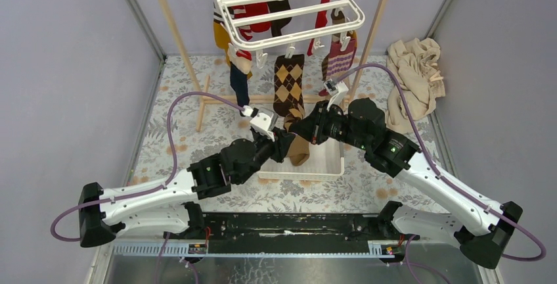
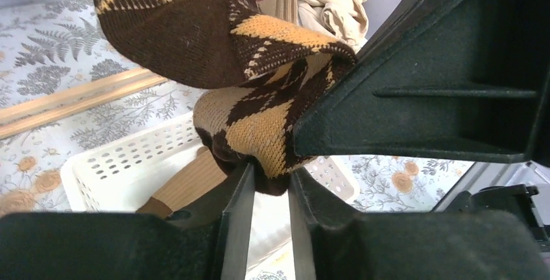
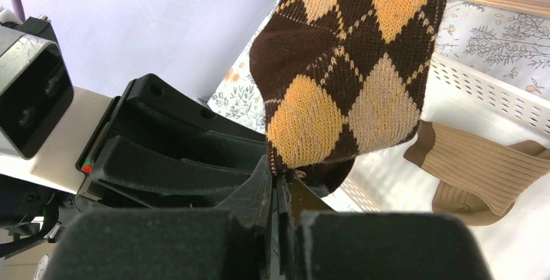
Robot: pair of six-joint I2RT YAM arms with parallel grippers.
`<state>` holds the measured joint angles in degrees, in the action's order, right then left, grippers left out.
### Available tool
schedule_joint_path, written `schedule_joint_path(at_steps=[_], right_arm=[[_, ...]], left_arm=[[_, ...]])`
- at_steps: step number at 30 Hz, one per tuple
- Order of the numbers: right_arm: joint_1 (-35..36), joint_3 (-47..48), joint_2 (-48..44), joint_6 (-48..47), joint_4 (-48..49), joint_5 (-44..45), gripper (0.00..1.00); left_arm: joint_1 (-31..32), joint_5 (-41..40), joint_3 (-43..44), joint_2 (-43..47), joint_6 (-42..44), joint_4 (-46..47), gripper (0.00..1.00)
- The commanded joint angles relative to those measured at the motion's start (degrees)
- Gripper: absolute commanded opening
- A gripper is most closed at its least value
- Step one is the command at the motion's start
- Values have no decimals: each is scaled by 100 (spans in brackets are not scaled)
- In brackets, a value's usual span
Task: Remove the socks clipped to the hanger
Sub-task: Remove the sock from the hanger.
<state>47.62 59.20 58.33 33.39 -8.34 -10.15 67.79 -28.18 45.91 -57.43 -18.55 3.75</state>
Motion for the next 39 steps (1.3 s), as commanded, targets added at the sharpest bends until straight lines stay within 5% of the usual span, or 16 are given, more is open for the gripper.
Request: schedule_joint_path(at_steps=[1,7,12,20,31,39], right_arm=[[29,200,-84,19,39,-135,4],[29,190,-163,-140,-71,3,36],[28,402,-378,-464,-430,275,48],[20,625,-716,-1039,-640,976,55],[19,546,-808,-1938,640,1455,56],[20,1327,-50,-2390,1265,1483,57]], left_arm=[[33,-124,192,-40,85,118,28],[5,394,-97,272,-259,178,27],[-562,1398,-439,703,-797,225,26],[-1900,3590,-714,603,-1614,635,26],[-2631,4879,-656,340,-2193,781,27],[-2848,5546,-616,222,-2356,806,27]])
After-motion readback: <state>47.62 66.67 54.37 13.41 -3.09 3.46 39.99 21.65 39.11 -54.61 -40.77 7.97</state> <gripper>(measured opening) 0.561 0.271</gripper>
